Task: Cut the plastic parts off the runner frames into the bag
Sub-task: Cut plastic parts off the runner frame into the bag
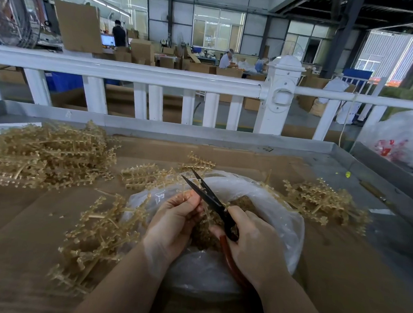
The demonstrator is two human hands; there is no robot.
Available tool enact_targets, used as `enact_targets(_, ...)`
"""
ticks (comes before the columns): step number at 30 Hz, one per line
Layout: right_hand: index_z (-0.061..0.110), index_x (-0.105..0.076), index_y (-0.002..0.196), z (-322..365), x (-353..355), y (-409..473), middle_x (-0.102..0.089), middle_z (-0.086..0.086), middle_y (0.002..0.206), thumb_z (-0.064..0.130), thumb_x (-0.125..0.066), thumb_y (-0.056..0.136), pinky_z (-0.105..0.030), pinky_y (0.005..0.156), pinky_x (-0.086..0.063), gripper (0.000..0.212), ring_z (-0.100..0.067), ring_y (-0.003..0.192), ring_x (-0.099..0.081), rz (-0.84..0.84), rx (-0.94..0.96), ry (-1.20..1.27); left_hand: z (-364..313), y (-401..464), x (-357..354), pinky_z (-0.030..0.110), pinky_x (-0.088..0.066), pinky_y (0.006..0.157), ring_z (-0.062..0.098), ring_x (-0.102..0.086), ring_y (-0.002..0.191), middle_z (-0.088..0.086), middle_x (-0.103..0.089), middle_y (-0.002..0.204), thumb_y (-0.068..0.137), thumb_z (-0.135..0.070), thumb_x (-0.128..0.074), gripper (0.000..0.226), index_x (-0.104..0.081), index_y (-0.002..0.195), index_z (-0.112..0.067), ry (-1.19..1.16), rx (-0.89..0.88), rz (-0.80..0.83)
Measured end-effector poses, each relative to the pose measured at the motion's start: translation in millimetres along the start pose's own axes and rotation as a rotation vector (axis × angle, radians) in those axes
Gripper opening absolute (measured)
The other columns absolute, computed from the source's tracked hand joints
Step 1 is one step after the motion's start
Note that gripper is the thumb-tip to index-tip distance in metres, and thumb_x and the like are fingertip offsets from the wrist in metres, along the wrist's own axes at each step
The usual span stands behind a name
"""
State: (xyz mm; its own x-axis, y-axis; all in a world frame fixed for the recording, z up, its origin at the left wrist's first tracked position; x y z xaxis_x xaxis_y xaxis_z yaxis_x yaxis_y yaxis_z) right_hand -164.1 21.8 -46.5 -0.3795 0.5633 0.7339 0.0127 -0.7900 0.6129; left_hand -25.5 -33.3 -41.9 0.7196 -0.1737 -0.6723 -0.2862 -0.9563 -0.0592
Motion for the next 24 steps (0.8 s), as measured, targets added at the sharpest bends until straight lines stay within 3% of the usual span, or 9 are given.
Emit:
enact_targets(3, 0.021, -0.063, 0.092, 0.7, 1.1, -0.1, -0.06, 0.007, 0.069, 0.044, -0.066, 0.083, -0.024, 0.055, -0.046, 0.025, -0.012, 0.061, -0.056, 0.004, 0.004, 0.004, 0.4, 0.6, 1.3, 0.02, -0.051, 0.049, 0.012, -0.056, 0.047, 0.005, -0.056, 0.055, 0.071, -0.008, -0.059, 0.012, -0.066, 0.062, -0.006, 0.007, 0.0, -0.015)
enact_targets(7, 0.02, -0.064, 0.09, 1.3, 1.8, 0.2, -0.059, 0.006, 0.066, 0.043, -0.068, 0.082, -0.023, 0.051, -0.044, 0.025, -0.012, 0.057, -0.055, 0.0, 0.002, 0.011, 2.3, 2.9, 2.9, 0.02, -0.052, 0.051, 0.011, -0.053, 0.047, 0.005, -0.053, 0.056, 0.072, -0.009, -0.059, 0.006, -0.063, 0.071, -0.005, 0.013, -0.001, -0.035)
enact_targets(12, 0.018, -0.065, 0.09, 1.6, 2.7, 0.0, -0.059, 0.005, 0.065, 0.041, -0.068, 0.083, -0.023, 0.052, -0.041, 0.025, -0.013, 0.056, -0.055, -0.004, 0.011, 0.016, 1.1, 2.8, 2.9, 0.021, -0.053, 0.055, 0.012, -0.052, 0.05, 0.004, -0.054, 0.056, 0.073, -0.011, -0.06, 0.014, -0.068, 0.062, -0.01, 0.02, 0.003, -0.037)
enact_targets(19, 0.018, -0.064, 0.091, 2.1, 2.4, 0.9, -0.058, 0.008, 0.065, 0.043, -0.066, 0.084, -0.02, 0.052, -0.041, 0.026, -0.01, 0.056, -0.053, 0.001, 0.014, 0.038, -1.0, 0.3, 4.0, 0.032, -0.041, 0.08, 0.02, -0.048, 0.069, 0.008, -0.053, 0.068, 0.076, -0.012, -0.06, 0.007, -0.062, 0.076, -0.005, 0.004, 0.029, -0.029)
enact_targets(22, 0.02, -0.064, 0.091, 1.7, 1.9, -0.1, -0.059, 0.01, 0.067, 0.043, -0.069, 0.082, -0.02, 0.053, -0.044, 0.025, -0.008, 0.058, -0.054, -0.013, 0.007, 0.032, -1.3, -1.0, 2.2, 0.03, -0.042, 0.074, 0.015, -0.048, 0.061, 0.004, -0.052, 0.062, 0.075, -0.01, -0.06, 0.006, -0.059, 0.08, -0.007, -0.006, 0.02, -0.012)
enact_targets(24, 0.021, -0.065, 0.092, 1.4, 1.4, -0.6, -0.059, 0.011, 0.068, 0.045, -0.07, 0.08, -0.018, 0.054, -0.043, 0.027, -0.006, 0.06, -0.054, -0.013, -0.004, 0.031, -1.2, -1.1, 1.4, 0.029, -0.047, 0.067, 0.013, -0.051, 0.055, 0.003, -0.055, 0.063, 0.074, -0.004, -0.06, 0.018, -0.061, 0.091, -0.011, -0.025, -0.007, -0.016)
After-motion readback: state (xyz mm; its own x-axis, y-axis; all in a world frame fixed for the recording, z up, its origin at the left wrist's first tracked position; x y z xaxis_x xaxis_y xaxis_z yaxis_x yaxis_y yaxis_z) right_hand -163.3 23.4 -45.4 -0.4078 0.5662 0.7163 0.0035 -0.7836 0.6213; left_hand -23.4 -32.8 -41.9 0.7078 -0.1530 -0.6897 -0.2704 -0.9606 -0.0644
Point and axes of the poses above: each hand's wrist, its own y-axis towards the middle knuckle, its own x-axis out of the back of the hand, z = x × y, the point moved 1 cm from there along y, towards the middle knuckle
